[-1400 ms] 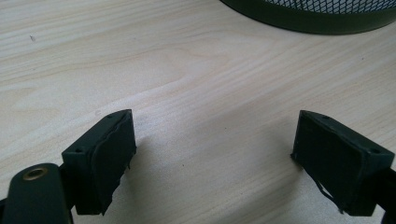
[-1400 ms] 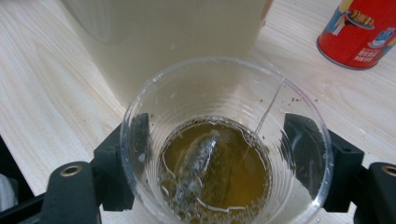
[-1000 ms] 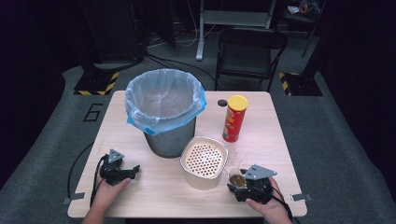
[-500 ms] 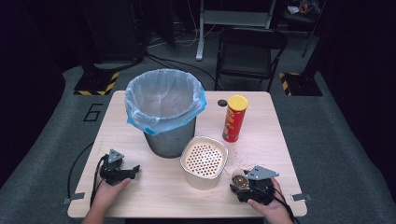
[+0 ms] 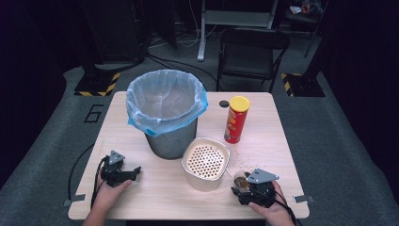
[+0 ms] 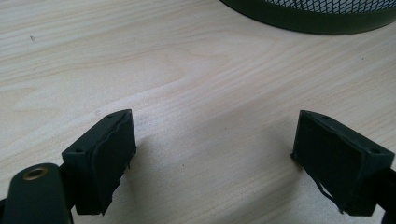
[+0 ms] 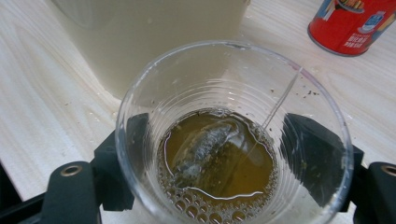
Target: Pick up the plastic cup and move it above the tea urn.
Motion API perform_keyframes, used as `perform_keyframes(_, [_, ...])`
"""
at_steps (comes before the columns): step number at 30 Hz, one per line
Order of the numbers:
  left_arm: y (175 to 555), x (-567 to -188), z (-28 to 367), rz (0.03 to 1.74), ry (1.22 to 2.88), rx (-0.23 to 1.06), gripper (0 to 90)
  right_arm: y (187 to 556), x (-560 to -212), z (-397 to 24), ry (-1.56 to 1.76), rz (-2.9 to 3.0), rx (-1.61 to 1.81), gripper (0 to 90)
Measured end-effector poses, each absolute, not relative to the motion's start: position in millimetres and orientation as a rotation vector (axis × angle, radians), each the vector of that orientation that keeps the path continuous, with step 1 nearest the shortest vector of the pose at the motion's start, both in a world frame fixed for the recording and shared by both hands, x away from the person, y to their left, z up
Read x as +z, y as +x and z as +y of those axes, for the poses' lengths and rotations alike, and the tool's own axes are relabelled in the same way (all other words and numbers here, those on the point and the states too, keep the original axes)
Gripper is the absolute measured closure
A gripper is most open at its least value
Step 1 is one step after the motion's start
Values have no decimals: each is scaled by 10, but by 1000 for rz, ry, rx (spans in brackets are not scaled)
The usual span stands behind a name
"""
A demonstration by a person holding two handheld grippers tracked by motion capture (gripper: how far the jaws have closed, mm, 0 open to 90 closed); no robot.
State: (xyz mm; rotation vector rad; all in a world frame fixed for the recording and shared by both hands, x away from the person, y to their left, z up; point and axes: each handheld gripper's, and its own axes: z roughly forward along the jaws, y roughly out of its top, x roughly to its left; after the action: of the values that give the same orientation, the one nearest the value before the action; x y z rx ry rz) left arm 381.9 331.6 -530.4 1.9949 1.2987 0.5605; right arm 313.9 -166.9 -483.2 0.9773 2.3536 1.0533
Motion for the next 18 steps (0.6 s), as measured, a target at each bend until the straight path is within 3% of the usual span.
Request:
perform_keyframes(8, [3819,-5304,3316,1299,1995,560,129,3142,-4823,-1638,965,2351,1067,322])
perform_keyframes(18, [3819,-5304,3316,1299,1995,561,129,3180,-4773,-1645,963,2363,1098,330])
